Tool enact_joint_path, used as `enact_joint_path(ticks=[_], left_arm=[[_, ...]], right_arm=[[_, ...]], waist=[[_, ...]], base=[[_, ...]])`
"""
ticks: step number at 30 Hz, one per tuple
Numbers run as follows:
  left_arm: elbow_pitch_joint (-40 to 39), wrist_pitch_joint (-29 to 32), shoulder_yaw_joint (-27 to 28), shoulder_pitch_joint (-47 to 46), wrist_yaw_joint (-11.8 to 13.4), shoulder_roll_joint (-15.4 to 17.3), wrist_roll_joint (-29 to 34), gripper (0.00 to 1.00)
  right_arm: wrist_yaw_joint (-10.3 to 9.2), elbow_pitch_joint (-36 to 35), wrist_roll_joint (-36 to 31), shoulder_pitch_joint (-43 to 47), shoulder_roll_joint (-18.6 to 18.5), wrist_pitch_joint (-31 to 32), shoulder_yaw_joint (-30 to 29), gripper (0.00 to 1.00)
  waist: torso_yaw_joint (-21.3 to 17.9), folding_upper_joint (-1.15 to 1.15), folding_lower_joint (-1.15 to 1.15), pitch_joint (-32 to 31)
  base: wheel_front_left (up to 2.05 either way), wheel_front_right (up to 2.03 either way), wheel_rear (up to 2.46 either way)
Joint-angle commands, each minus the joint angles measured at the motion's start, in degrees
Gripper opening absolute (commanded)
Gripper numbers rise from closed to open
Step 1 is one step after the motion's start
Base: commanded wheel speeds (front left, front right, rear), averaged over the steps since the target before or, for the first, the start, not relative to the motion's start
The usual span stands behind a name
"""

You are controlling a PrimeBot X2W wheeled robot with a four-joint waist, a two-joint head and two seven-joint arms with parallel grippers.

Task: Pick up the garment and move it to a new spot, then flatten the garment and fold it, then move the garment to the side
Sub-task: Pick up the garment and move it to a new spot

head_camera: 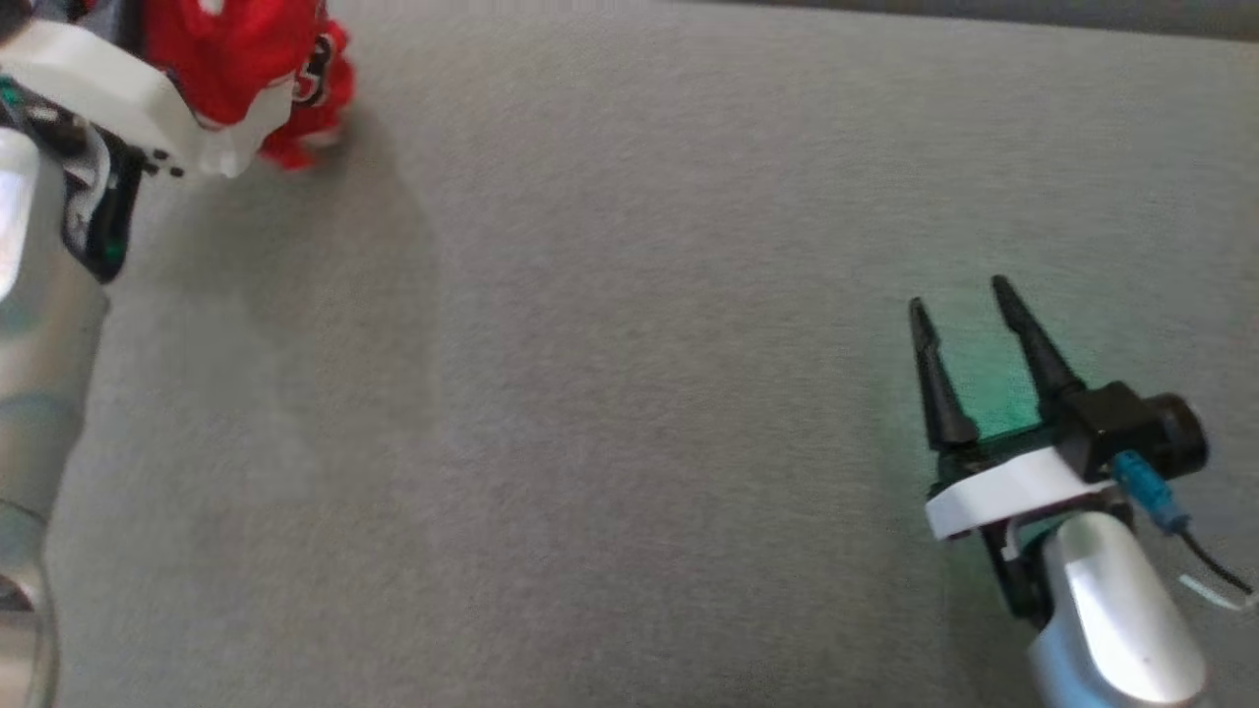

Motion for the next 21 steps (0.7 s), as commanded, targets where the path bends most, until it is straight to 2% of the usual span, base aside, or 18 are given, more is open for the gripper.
enact_joint_path(ticks=[1, 5, 6, 12, 16, 21], left_arm=[[-3.35, -0.64, -0.89, -4.51, 0.10, 4.11, 0.84, 0.00], [-7.12, 0.14, -5.76, -5.82, 0.10, 5.20, 0.34, 0.00], [-7.12, 0.14, -5.76, -5.82, 0.10, 5.20, 0.34, 0.00], [-13.40, 2.02, -8.71, -6.54, 0.10, 5.38, -3.99, 0.00], [-16.72, 3.75, -9.04, -4.53, 0.10, 4.66, -7.36, 0.00], [-16.83, 4.05, -10.32, 3.03, 0.90, 2.24, -9.99, 0.00]], right_arm=[[-0.04, -1.52, 1.11, 0.98, 1.12, 0.04, 1.72, 1.00], [-0.04, -0.74, 2.68, 2.90, 2.25, 0.04, 3.81, 1.00], [-0.04, -0.74, 2.68, 2.90, 2.25, 0.04, 3.81, 1.00], [-0.04, -0.62, 4.67, 4.18, 2.77, 0.04, 6.87, 1.00], [-0.04, -1.39, 6.75, 3.92, 2.81, 0.04, 8.71, 1.00], [-0.04, -1.41, 7.72, 3.99, 2.82, 0.04, 9.86, 1.00]], waist=[[-6.38, 0.00, 0.00, -5.52], [-11.82, 0.00, 0.00, -9.14], [-11.82, 0.00, 0.00, -9.14], [-19.60, 0.00, 0.00, -11.85], [-24.00, 0.00, 0.00, -11.47], [-27.77, 0.00, 0.00, -9.85]], base=[[0.00, 0.00, 0.00], [0.00, 0.00, 0.00], [0.00, 0.00, 0.00], [0.00, 0.00, 0.00], [0.00, 0.00, 0.00], [0.00, 0.00, 0.00]])
